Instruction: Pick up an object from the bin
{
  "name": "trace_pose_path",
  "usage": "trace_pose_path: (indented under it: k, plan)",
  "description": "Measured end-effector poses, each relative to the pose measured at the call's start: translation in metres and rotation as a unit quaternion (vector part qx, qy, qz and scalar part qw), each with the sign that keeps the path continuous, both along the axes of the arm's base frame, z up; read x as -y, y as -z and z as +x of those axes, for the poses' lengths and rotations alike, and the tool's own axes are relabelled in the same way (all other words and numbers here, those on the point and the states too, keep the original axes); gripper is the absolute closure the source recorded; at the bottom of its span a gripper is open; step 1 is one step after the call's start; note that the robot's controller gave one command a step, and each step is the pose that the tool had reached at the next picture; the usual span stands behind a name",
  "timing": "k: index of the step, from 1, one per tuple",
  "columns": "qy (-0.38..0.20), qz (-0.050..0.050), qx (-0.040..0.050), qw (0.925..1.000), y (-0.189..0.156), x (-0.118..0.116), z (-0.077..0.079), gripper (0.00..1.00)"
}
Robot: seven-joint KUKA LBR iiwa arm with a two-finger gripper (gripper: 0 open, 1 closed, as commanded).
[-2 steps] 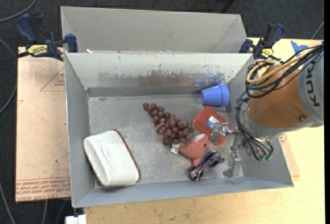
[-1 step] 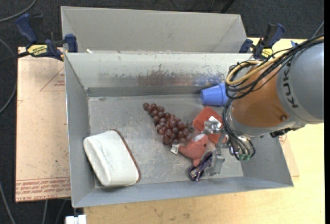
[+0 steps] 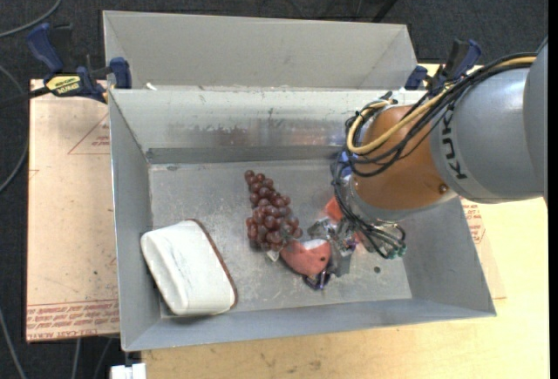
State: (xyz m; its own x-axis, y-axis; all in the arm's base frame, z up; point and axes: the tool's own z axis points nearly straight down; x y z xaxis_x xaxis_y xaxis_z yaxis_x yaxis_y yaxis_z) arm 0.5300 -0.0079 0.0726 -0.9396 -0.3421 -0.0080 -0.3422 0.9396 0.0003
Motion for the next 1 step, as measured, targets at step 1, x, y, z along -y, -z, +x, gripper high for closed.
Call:
trace_pose_path:
  k: [1]
  plan:
    - [0.000,0.000,0.0000,1.0000,0.0000,0.0000,0.0000,1.00]
